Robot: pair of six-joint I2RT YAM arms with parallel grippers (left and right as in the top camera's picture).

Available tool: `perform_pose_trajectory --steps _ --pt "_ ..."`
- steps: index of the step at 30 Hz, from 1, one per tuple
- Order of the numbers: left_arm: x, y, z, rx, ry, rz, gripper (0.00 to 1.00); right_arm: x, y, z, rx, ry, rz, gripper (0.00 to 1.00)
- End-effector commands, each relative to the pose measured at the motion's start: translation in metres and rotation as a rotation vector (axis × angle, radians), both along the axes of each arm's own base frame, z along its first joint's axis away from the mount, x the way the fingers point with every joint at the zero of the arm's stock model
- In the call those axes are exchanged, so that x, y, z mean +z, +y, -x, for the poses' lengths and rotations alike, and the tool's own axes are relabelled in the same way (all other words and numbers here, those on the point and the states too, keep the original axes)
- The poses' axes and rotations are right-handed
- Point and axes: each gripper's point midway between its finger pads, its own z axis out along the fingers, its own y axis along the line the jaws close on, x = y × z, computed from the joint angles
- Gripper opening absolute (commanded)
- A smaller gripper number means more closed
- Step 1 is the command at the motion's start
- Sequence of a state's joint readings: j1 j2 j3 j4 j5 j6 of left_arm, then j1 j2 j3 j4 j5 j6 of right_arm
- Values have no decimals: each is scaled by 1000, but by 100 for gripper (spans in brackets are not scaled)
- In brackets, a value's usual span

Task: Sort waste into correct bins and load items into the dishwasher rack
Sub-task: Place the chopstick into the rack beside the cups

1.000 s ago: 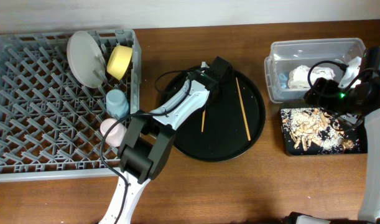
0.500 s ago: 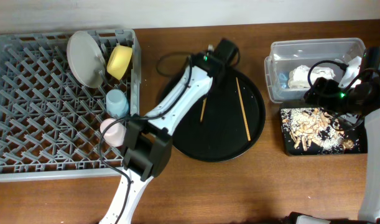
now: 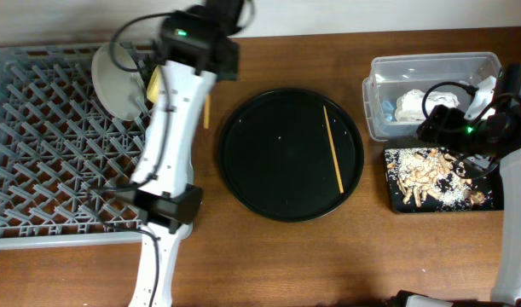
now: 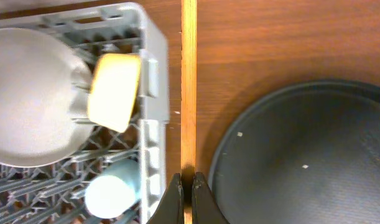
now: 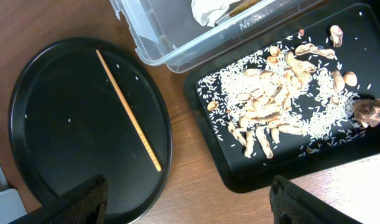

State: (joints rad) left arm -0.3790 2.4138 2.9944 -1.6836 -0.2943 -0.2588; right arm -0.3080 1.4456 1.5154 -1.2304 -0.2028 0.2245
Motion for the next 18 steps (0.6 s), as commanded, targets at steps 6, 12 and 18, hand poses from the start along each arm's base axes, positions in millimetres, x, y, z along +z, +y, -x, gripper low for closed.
perform_pose_trajectory --steps 6,12,18 --pt "35 99 5 54 -6 51 0 0 -1 1 8 3 9 84" --pt "22 168 53 203 143 39 0 2 -2 -2 8 -9 13 84" --pt "-40 209 103 310 401 6 0 2 -3 -3 6 -15 19 84"
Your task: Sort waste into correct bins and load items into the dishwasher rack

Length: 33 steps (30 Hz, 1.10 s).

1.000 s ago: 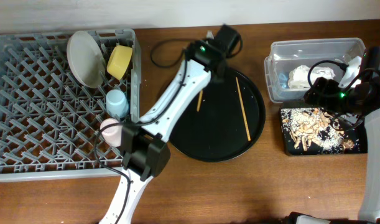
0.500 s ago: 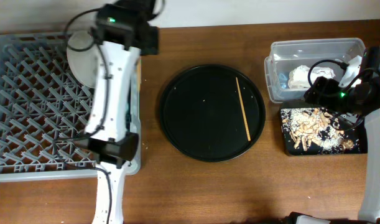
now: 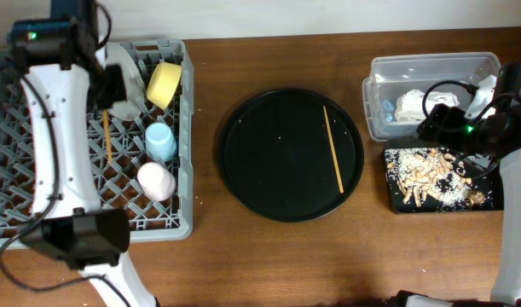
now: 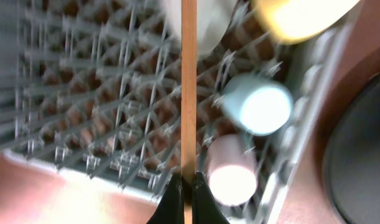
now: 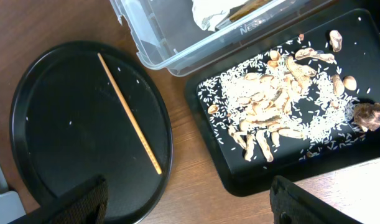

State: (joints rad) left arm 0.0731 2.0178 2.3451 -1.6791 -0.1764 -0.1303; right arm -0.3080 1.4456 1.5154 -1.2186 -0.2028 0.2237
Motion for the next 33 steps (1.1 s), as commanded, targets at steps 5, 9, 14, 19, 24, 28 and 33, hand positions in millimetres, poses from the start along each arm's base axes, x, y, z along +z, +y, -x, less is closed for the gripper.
perform_pose_trajectory --steps 5,9,14,19,24,28,33 --pt "-81 16 29 26 228 5 0 0 -6 0 -5 4 38 84" --pt "-98 19 28 13 238 -10 0 0 -6 0 -5 3 37 85" --pt "-110 19 24 -34 238 -15 0 0 -6 0 -5 3 37 85" --pt "-110 18 24 -33 240 -13 22 0 -6 0 -5 3 37 84" --pt "-110 17 24 -34 239 -7 45 0 -5 0 -3 3 32 85" --pt "-110 17 25 -34 241 -7 45 0 -5 1 -2 5 29 84" --pt "-111 12 21 -42 226 14 45 0 -4 1 -2 8 28 84"
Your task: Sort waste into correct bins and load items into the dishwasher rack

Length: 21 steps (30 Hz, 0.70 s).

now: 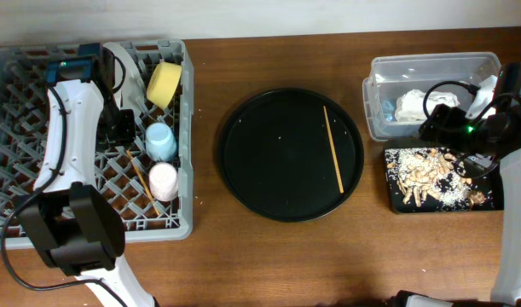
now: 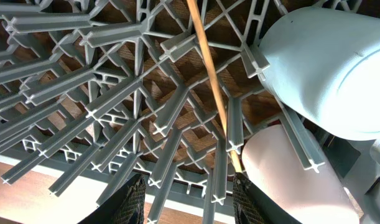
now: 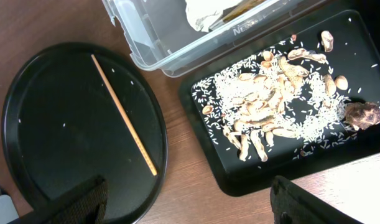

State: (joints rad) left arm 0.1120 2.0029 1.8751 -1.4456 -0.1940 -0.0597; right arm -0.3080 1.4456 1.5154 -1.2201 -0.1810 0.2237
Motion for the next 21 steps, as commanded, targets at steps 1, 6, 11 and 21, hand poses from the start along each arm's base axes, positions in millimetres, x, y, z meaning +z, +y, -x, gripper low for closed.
perform_pose_trajectory --steps 1,6,11,21 --pt "1 -8 -2 -14 -19 34 45 1 -1 0 7 1 10 85" --pt "21 -25 -13 -46 -95 67 47 1 -1 0 7 1 10 85" --pt "83 -86 -43 -188 -344 126 60 0 -1 1 7 3 9 85" --pt "35 -324 -89 -486 -503 392 73 0 -1 1 7 5 8 85"
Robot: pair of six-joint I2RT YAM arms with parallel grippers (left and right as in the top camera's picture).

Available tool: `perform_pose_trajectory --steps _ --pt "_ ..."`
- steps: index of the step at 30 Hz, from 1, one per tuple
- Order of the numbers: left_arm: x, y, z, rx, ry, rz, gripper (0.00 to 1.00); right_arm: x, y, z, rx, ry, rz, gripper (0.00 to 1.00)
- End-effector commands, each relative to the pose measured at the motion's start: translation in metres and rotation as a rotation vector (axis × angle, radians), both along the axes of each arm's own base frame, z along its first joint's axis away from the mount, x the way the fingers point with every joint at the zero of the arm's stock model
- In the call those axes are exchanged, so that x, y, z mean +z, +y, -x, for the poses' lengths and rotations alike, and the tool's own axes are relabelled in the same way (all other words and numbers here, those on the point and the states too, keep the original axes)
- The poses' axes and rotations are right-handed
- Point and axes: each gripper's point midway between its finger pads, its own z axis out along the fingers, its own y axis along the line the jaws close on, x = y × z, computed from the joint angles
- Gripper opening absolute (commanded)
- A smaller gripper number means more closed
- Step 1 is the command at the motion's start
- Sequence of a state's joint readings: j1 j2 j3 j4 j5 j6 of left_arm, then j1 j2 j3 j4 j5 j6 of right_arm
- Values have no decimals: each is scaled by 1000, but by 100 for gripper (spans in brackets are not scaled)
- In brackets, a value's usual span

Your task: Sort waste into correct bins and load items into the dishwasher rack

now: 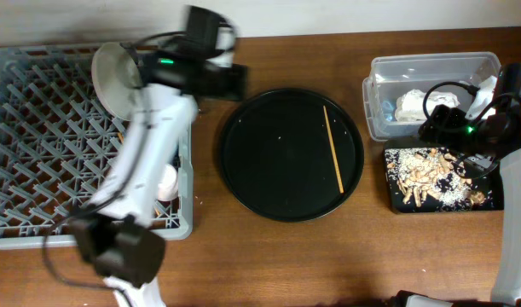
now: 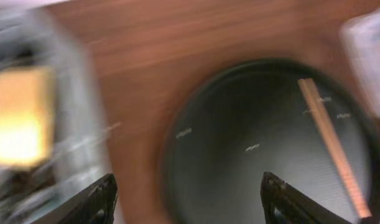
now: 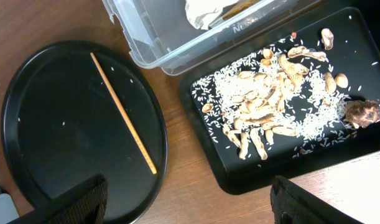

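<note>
A wooden chopstick (image 1: 332, 149) lies on the right half of the round black tray (image 1: 277, 170); it also shows in the blurred left wrist view (image 2: 333, 155) and the right wrist view (image 3: 123, 121). My left gripper (image 1: 222, 81) hangs open and empty by the tray's upper left rim, between tray and grey dishwasher rack (image 1: 38, 128). The rack holds a grey plate (image 1: 115, 77), a yellow cup (image 2: 18, 121) and a pink cup (image 1: 166, 179); my left arm hides part of it. My right gripper (image 1: 443, 124) stays open and empty at the far right.
A clear plastic bin (image 1: 431, 68) with crumpled white waste stands at the back right. In front of it sits a black rectangular tray (image 3: 252, 168) strewn with rice and peanut shells. Bare wooden table lies in front of the round tray.
My left gripper was down in the rack, open, next to a chopstick lying by the blue and pink cups. Now it is out of the rack, by the round tray's upper left rim. Right arm unchanged.
My left gripper was shut on a chopstick beside the rack's right wall. Then it held that chopstick over the rack. Then it was open, the chopstick lying in the rack. Now it is open at the round tray, where a second chopstick lies.
</note>
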State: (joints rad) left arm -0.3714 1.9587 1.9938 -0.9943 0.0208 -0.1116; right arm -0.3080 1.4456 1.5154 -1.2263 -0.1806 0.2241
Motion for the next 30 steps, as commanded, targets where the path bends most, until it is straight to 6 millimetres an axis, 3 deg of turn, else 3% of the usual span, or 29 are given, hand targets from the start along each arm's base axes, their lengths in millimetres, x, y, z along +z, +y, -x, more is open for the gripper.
perform_pose_trajectory --steps 1,3,4,10,12,15,21,26,30 --pt "-62 -80 5 -51 101 67 73 1 -1 0 8 -1 9 85" --pt "-90 -128 11 -121 95 72 73 1 -1 0 8 0 10 85" --pt "-98 -143 13 -132 86 67 72 0 -1 0 7 1 9 85" --pt "-145 -199 33 -128 30 -20 70 -1 -1 3 6 15 9 85" --pt "-154 -207 40 -103 28 -36 62 -1 -1 3 6 16 8 85" --pt "-166 -215 49 -70 43 -39 59 -1 0 4 6 19 7 85" --pt "-171 -222 66 -76 83 -39 45 -4 0 5 6 27 5 85" --pt "-177 -228 76 -96 96 -54 45 -5 0 5 6 28 4 85" --pt "-196 -231 83 -108 120 -81 45 -4 0 5 7 27 4 85"
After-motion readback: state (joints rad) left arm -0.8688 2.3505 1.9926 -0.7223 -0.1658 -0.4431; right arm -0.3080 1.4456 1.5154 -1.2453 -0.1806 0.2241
